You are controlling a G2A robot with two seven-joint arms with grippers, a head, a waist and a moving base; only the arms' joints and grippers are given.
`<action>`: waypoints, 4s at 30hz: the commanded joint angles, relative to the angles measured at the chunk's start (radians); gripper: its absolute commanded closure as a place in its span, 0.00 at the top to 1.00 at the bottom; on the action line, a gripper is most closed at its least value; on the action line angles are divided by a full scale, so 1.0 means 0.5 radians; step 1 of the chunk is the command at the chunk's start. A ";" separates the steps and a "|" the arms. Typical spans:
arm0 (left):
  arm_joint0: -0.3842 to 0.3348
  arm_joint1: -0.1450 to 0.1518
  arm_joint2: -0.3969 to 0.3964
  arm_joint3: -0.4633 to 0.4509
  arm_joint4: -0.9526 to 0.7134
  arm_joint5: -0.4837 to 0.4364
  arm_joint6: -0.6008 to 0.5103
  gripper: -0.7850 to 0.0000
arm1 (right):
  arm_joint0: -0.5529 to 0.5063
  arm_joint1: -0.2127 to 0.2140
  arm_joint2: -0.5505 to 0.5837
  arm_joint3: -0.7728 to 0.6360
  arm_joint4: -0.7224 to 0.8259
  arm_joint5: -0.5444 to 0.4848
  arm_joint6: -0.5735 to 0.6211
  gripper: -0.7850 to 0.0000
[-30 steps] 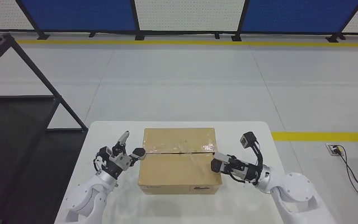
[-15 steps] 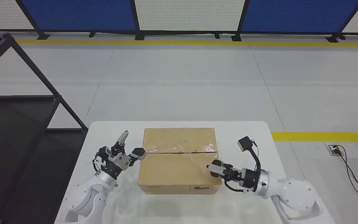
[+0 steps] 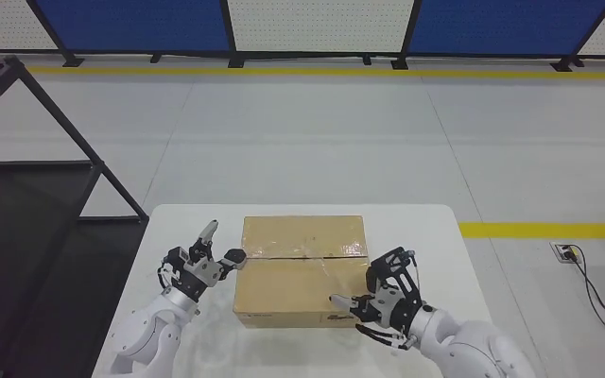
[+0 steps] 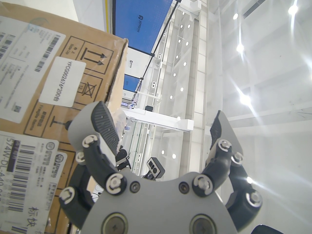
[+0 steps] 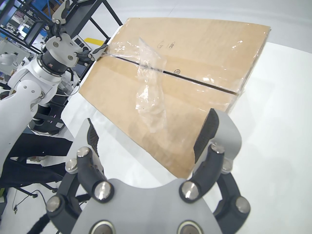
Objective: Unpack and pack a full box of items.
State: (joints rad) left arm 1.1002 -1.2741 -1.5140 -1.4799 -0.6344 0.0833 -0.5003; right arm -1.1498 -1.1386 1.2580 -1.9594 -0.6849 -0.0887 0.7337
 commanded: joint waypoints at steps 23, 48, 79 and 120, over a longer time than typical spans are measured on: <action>-0.012 0.012 0.016 -0.001 -0.026 -0.012 0.003 1.00 | -0.165 -0.019 -0.520 -0.288 -2.123 0.382 -0.228 1.00; -0.013 0.023 0.037 0.000 -0.043 -0.025 0.004 1.00 | -0.041 -0.141 -0.781 -0.064 -2.639 0.379 -0.190 1.00; 0.002 0.036 0.050 -0.023 -0.058 -0.038 0.007 1.00 | -0.094 -0.273 -0.717 -0.031 -2.744 0.261 -0.217 0.00; 0.017 0.053 0.051 -0.015 -0.094 -0.064 -0.042 1.00 | -0.101 -0.299 -0.376 -0.402 -1.788 -0.309 -0.205 0.00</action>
State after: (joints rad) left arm 1.1093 -1.2477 -1.4893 -1.4884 -0.6812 0.0517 -0.5216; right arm -1.2004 -1.2872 1.0713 -2.1582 -1.5862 -0.2456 0.6343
